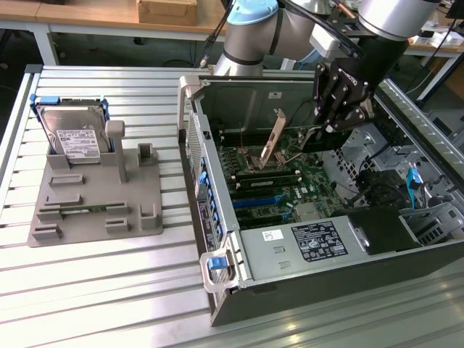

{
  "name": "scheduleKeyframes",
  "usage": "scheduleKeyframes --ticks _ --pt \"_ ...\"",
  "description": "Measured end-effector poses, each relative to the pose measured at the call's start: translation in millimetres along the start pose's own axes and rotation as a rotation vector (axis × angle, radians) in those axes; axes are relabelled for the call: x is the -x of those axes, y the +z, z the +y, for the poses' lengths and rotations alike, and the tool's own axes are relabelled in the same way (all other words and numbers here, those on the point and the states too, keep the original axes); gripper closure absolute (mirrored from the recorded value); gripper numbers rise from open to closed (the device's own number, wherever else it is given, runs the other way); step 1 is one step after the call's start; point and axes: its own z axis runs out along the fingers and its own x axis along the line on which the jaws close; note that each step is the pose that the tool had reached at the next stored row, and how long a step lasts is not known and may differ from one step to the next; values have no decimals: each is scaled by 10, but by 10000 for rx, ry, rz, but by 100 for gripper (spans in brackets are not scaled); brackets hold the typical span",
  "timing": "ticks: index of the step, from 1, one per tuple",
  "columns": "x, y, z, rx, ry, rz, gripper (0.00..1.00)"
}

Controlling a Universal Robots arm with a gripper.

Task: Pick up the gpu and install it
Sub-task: 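Insert the gpu into the slot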

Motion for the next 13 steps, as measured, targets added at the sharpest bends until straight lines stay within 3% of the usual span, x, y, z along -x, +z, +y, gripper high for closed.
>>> scheduleKeyframes --ticks 13 --pt "-1 33 -1 0 0 -1 74"
